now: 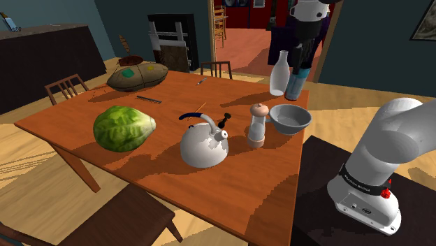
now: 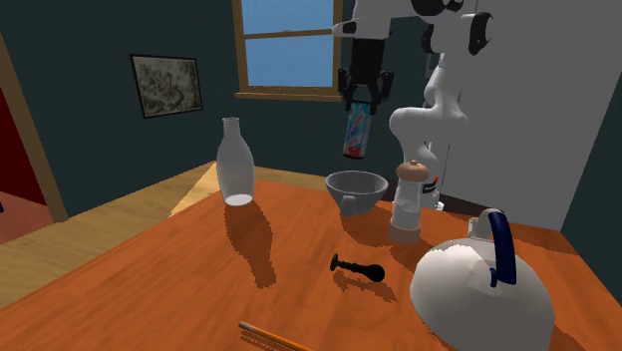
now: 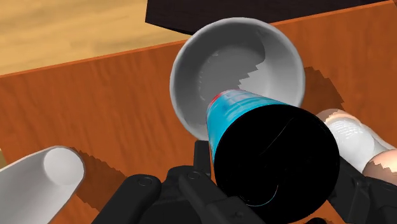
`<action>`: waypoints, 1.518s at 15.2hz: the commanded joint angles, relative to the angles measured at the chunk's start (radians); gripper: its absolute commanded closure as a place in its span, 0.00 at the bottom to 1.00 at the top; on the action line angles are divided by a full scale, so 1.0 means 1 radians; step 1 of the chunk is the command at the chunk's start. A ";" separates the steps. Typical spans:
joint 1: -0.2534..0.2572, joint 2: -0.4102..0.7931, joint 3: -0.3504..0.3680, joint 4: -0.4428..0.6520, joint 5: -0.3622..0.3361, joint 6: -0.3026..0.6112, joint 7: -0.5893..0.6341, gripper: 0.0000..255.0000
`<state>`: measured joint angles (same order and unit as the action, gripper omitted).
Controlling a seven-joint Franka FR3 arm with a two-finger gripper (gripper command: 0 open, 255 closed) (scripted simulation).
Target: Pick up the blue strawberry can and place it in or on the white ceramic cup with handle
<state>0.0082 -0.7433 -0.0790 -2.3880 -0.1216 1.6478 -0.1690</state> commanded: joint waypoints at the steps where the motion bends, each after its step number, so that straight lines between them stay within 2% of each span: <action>1: -0.001 -0.006 -0.002 -0.031 -0.002 0.026 0.002 1.00; 14: -0.005 -0.011 -0.013 -0.208 -0.014 0.198 0.014 1.00; 22: -0.005 -0.011 -0.013 -0.211 -0.014 0.200 0.014 1.00; 23: -0.005 -0.011 -0.013 -0.211 -0.014 0.201 0.014 0.00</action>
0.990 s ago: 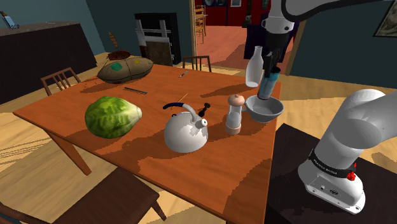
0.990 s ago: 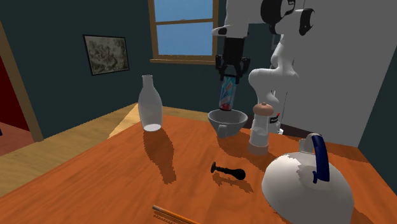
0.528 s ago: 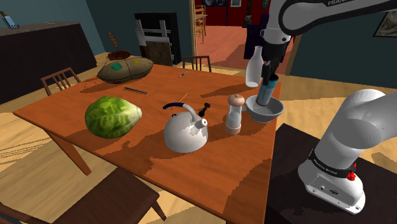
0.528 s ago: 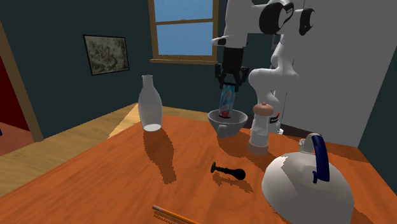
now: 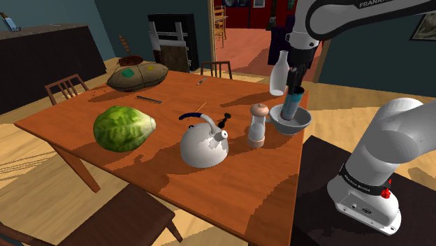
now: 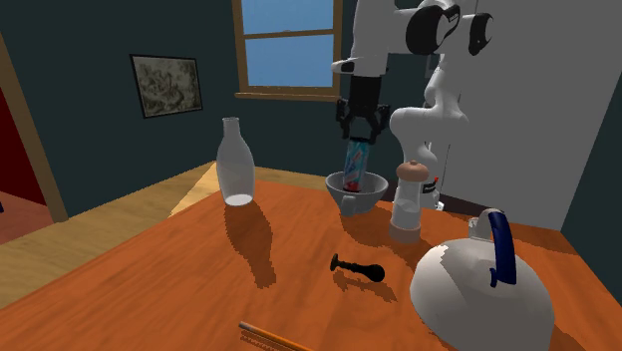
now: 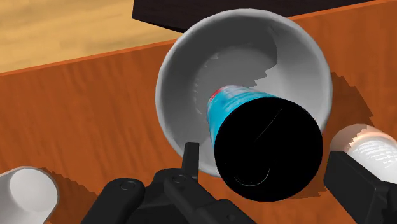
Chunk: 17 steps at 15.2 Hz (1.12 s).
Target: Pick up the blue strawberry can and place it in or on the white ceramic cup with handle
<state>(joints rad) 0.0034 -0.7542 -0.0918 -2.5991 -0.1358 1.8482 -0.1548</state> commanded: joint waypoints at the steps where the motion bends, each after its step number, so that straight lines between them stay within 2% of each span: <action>1: 0.000 0.000 0.000 0.000 0.000 0.000 0.000 0.00; 5: 0.000 0.000 0.000 0.000 0.000 0.000 0.000 0.00; 9: 0.006 -0.001 0.014 0.126 0.013 -0.127 -0.003 0.00; 17: 0.006 -0.001 0.014 0.126 0.013 -0.127 -0.003 0.00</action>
